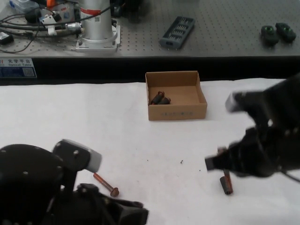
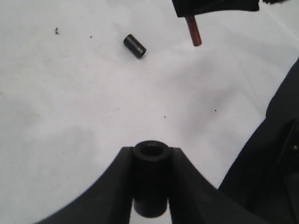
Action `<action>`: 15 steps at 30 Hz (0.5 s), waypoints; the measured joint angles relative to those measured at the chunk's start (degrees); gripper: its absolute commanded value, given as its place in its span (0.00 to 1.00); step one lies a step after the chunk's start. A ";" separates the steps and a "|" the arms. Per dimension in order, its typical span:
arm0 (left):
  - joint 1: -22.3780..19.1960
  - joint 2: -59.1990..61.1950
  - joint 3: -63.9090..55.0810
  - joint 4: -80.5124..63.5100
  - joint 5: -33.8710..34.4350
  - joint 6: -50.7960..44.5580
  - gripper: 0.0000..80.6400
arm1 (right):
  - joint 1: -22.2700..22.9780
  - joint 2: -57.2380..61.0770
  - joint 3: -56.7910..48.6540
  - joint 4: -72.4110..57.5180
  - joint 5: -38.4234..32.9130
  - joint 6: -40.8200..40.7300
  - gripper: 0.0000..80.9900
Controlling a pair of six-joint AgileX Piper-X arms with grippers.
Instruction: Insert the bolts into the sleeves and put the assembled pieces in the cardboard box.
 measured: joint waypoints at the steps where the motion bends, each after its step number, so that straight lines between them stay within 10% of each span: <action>1: -0.67 0.61 -0.03 -1.37 0.11 0.03 0.14 | -0.28 -0.70 -0.38 -0.63 -1.25 -0.06 0.01; 15: -3.91 13.83 -0.03 -20.15 7.61 -0.83 0.15 | -0.71 -5.98 -2.08 -6.61 -17.74 0.37 0.01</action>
